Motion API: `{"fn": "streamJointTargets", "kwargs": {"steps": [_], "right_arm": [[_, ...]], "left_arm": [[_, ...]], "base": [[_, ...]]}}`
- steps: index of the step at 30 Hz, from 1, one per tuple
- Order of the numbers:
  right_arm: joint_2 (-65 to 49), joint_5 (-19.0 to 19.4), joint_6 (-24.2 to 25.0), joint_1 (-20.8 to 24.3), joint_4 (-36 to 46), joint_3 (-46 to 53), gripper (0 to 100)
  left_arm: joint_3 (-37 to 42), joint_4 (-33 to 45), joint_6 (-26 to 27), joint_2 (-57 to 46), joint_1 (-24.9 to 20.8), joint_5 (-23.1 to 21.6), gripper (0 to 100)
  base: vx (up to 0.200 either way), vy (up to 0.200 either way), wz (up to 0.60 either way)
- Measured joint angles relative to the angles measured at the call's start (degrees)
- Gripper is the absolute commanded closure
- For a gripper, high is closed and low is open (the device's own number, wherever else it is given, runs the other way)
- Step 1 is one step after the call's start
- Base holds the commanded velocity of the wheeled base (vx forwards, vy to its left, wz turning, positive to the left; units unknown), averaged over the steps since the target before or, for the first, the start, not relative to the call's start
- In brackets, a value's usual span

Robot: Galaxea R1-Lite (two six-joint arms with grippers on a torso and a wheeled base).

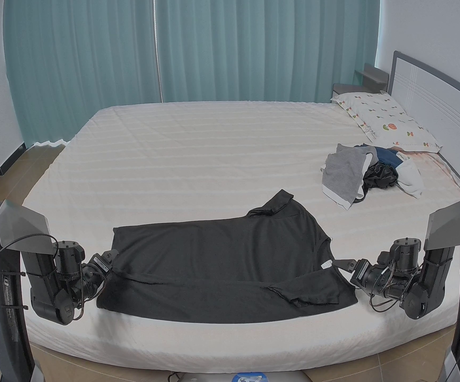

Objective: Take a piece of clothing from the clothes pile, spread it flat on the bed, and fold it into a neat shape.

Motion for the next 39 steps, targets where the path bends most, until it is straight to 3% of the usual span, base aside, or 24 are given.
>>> {"fn": "streamJointTargets", "kwargs": {"steps": [4, 12, 24, 25, 31, 39], "right_arm": [[0.39, -0.02, -0.10, 0.00, -1.04, 0.72, 0], [0.66, -0.02, -0.27, 0.00, -1.26, 0.94, 0], [1.24, -0.02, -0.44, 0.11, -1.34, 0.94, 0], [1.24, -0.02, -0.46, 0.09, -1.34, 0.94, 0], [1.27, -0.02, -0.46, 0.07, -1.33, 0.91, 0], [1.07, -0.06, -0.54, 0.11, -2.95, 0.89, 0]], "left_arm": [[-0.48, 0.00, -0.55, -0.06, 0.90, -1.10, 0], [-0.74, -0.13, -0.15, -0.04, 1.24, -7.36, 0], [-2.93, -0.02, 2.93, 1.32, 0.91, -6.18, 0], [-2.96, -0.05, 3.17, 1.45, 0.91, -6.18, 100], [-2.85, -0.02, 6.10, 2.45, 0.80, -5.89, 100], [-3.10, -0.09, 6.10, 3.49, 1.35, -2.11, 100]], "base": [[0.000, 0.000, 0.00], [0.000, 0.000, 0.00], [0.000, 0.000, 0.00], [0.000, 0.000, 0.00], [0.000, 0.000, 0.00], [0.000, 0.000, 0.00]]}}
